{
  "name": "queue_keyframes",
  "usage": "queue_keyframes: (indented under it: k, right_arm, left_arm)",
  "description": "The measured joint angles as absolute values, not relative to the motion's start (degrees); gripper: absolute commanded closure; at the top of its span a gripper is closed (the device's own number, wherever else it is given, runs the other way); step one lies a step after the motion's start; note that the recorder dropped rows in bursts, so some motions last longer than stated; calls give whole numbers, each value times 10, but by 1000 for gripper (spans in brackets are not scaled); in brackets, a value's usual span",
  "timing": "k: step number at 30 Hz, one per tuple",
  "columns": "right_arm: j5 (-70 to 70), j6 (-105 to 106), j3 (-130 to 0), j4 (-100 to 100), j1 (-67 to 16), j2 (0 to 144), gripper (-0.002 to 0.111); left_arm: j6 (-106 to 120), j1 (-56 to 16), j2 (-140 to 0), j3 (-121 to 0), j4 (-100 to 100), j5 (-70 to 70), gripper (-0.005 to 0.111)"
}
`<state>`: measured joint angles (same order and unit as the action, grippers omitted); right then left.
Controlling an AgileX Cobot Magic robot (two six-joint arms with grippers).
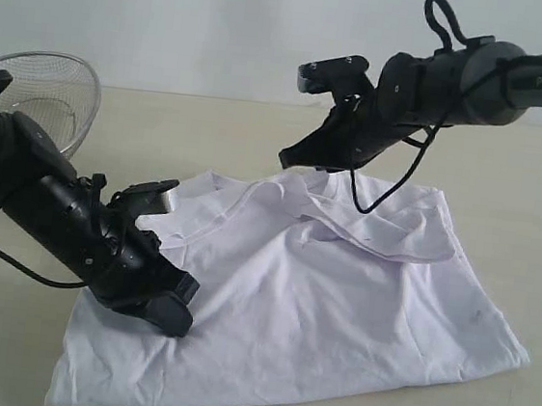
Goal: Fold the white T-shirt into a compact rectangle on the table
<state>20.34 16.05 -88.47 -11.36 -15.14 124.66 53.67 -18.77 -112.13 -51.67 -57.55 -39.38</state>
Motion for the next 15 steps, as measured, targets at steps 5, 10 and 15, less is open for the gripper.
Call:
queue_keyframes:
  k: [5,10,15]
  right_arm:
    - [283,166,-885,-112,-149,1224,109]
    - [399,188,-885,-111,-150,1202,109]
    - [485,205,-885,-112,-163,1201,109]
  left_arm:
    - [537,-188,-1121,-517,-576,-394,102]
    - [537,-188,-1121,-517,-576,-394,102]
    - [537,-188,-1121,-517,-576,-393,102]
